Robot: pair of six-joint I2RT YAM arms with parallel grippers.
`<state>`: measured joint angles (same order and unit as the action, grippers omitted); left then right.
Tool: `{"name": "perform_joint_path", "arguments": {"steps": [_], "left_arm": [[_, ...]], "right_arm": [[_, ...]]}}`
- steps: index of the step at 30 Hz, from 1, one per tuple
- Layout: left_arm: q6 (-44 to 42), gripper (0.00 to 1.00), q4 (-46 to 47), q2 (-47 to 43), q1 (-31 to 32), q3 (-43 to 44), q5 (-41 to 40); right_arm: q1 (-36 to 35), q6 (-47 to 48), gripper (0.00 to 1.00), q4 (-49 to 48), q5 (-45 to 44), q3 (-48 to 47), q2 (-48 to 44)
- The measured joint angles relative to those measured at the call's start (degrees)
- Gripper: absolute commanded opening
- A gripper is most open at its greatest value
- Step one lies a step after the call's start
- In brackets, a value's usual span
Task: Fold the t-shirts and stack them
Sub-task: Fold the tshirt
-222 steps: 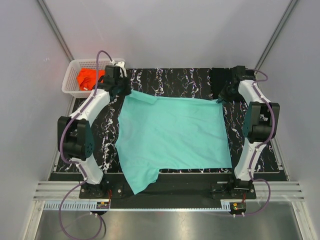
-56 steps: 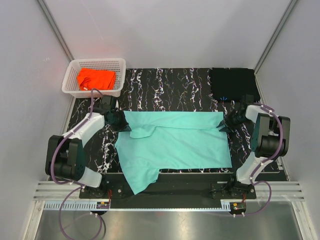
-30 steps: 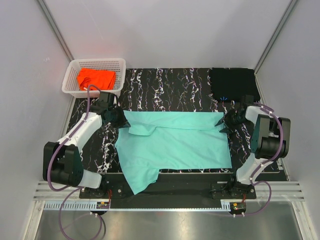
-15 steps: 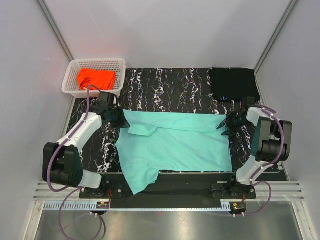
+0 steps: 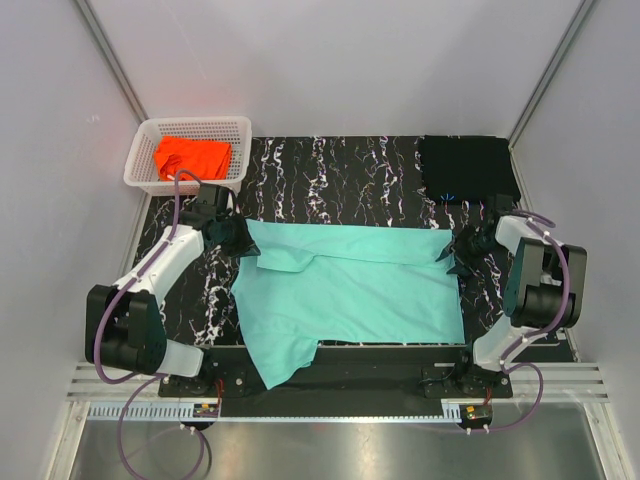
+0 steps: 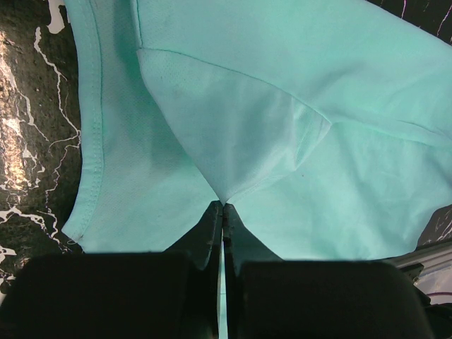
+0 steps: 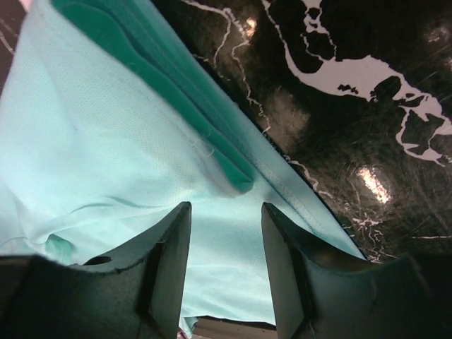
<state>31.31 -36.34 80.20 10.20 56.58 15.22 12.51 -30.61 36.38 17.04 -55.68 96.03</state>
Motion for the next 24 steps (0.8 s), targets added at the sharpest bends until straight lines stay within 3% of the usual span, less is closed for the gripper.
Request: {"name": "perform_joint_path", "arguments": {"steps": [9,11,14,24], "left_arm": [[0.0,0.00,0.0,0.0,0.0,0.0,0.0],[0.0,0.00,0.0,0.0,0.0,0.0,0.0],[0.0,0.00,0.0,0.0,0.0,0.0,0.0],[0.0,0.00,0.0,0.0,0.0,0.0,0.0]], "right_arm": [[0.3,0.3,0.33,-0.2,0.0,-2.3,4.5],[0.3,0.3,0.36,-0.4,0.0,-2.6,4.8],[0.3,0.0,0.48,-0.5,0.3,-3.0,4.9],[0.3,-0.1,0.47,-0.4,0.5,-3.2,4.6]]}}
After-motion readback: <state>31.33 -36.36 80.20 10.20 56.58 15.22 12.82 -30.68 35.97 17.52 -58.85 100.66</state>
